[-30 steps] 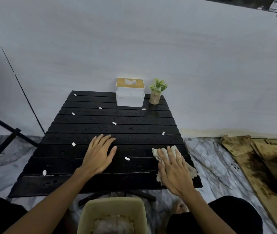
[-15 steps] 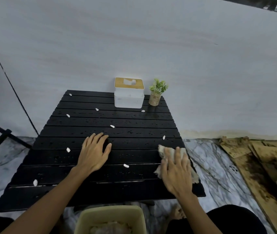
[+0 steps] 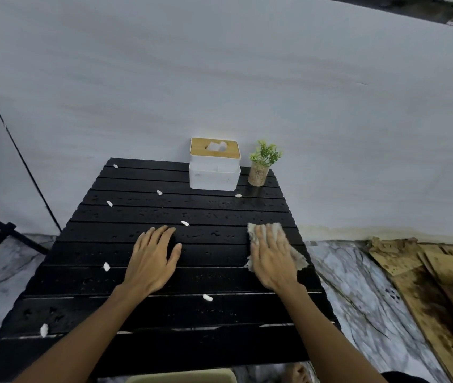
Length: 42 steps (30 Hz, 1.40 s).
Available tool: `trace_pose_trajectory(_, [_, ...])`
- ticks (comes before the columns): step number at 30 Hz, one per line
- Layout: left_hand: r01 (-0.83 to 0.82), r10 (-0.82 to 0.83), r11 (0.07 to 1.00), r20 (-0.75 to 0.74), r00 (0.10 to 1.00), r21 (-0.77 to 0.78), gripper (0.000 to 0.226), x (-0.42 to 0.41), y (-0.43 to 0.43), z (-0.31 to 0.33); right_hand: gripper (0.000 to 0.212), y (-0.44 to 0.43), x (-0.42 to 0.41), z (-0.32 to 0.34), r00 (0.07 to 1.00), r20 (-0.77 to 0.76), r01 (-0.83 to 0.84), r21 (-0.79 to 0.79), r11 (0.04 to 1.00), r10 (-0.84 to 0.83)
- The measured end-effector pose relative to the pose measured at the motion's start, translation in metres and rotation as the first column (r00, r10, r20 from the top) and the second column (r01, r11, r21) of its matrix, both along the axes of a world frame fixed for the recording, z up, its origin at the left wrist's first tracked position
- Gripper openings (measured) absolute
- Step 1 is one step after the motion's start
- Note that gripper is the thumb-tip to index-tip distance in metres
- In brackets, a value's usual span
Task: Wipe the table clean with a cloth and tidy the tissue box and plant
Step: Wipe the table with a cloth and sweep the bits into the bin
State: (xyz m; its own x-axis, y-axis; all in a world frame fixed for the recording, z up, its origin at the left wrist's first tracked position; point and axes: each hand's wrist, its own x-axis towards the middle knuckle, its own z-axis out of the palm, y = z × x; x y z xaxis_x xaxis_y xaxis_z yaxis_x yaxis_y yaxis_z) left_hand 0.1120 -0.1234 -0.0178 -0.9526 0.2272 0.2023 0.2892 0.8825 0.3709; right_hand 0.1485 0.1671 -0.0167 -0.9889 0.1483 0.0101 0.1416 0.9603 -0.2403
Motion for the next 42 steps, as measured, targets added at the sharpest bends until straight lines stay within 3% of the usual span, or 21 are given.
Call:
trace_pose_trajectory(3, [-0.004,0.004,1.000,-0.006,1.000,0.014,0.075,-0.002,-0.001,0.000,0.054,-0.015,0.022,0.009,0.967,-0.017,-0.255,-0.014,0.967,0.254])
trace_pose_trajectory(5, [-0.003,0.003,1.000,-0.006,1.000,0.030,0.076,-0.002,0.001,0.002,0.054,-0.016,0.040,0.010,0.954,-0.091,-0.298,-0.144,0.944,0.287])
trace_pose_trajectory(8, [-0.001,0.001,1.000,0.005,1.000,0.028,0.077,-0.005,0.003,0.004,0.055,0.007,0.047,-0.001,0.978,-0.209,-0.075,-0.276,0.958,0.017])
trace_pose_trajectory(11, [-0.004,0.003,1.000,0.008,1.000,0.009,0.077,-0.009,0.003,0.004,0.064,0.038,0.029,-0.015,0.964,-0.165,0.185,-0.150,0.971,-0.209])
trace_pose_trajectory(14, [-0.013,0.013,1.000,0.015,1.000,-0.008,0.077,-0.015,0.002,0.004,0.063,0.042,-0.002,-0.020,0.967,-0.083,0.234,-0.066,0.970,-0.240])
trace_pose_trajectory(17, [-0.020,0.020,1.000,0.011,1.000,-0.013,0.076,-0.021,0.002,0.003,0.065,0.025,-0.035,-0.013,0.992,-0.046,0.119,-0.030,0.992,-0.120])
trace_pose_trajectory(19, [-0.019,0.019,1.000,-0.002,1.000,-0.025,0.073,-0.026,0.002,0.002,0.061,0.008,-0.052,-0.006,0.999,-0.012,-0.043,-0.033,0.999,0.043])
trace_pose_trajectory(22, [-0.022,0.022,0.999,0.002,1.000,-0.036,0.066,-0.034,0.003,0.001,0.056,-0.013,-0.046,0.008,0.944,0.001,-0.330,-0.073,0.941,0.331])
trace_pose_trajectory(24, [-0.027,0.027,0.999,-0.003,1.000,-0.026,0.063,-0.040,0.004,0.001,0.054,-0.006,-0.034,0.008,0.927,-0.033,-0.374,-0.131,0.918,0.373])
trace_pose_trajectory(26, [-0.026,0.026,1.000,-0.017,1.000,-0.011,0.066,-0.046,0.006,0.001,0.054,0.016,-0.028,0.001,0.963,-0.089,-0.265,-0.115,0.957,0.256])
trace_pose_trajectory(28, [-0.019,0.019,1.000,-0.025,1.000,-0.009,0.070,-0.051,0.006,0.001,0.060,0.042,-0.035,-0.011,0.993,-0.111,-0.049,-0.041,0.998,0.044])
trace_pose_trajectory(31, [-0.012,0.012,1.000,-0.035,0.999,-0.008,0.069,-0.055,0.006,-0.001,0.070,0.058,-0.067,-0.018,0.964,-0.115,0.236,-0.031,0.971,-0.238])
trace_pose_trajectory(33, [-0.016,0.015,1.000,-0.040,0.999,-0.019,0.068,-0.056,0.006,-0.002,0.064,0.052,-0.095,-0.014,0.955,-0.076,0.282,-0.065,0.957,-0.287])
trace_pose_trajectory(35, [-0.017,0.016,0.999,-0.042,0.999,-0.030,0.067,-0.056,0.007,-0.003,0.068,0.037,-0.118,-0.011,0.974,-0.068,0.212,-0.031,0.977,-0.214])
trace_pose_trajectory(38, [-0.012,0.011,0.999,-0.044,0.999,-0.030,0.066,-0.058,0.005,-0.005,0.071,0.002,-0.126,-0.007,0.997,-0.047,-0.065,0.027,0.998,0.066])
trace_pose_trajectory(40, [-0.008,0.006,0.999,-0.047,0.999,-0.032,0.068,-0.059,0.005,-0.006,0.067,-0.016,-0.111,-0.007,0.953,-0.058,-0.299,-0.012,0.954,0.297])
trace_pose_trajectory(42, [-0.001,0.000,1.000,-0.049,0.999,-0.028,0.069,-0.060,0.005,-0.006,0.071,-0.018,-0.086,-0.001,0.899,-0.099,-0.436,-0.117,0.892,0.426])
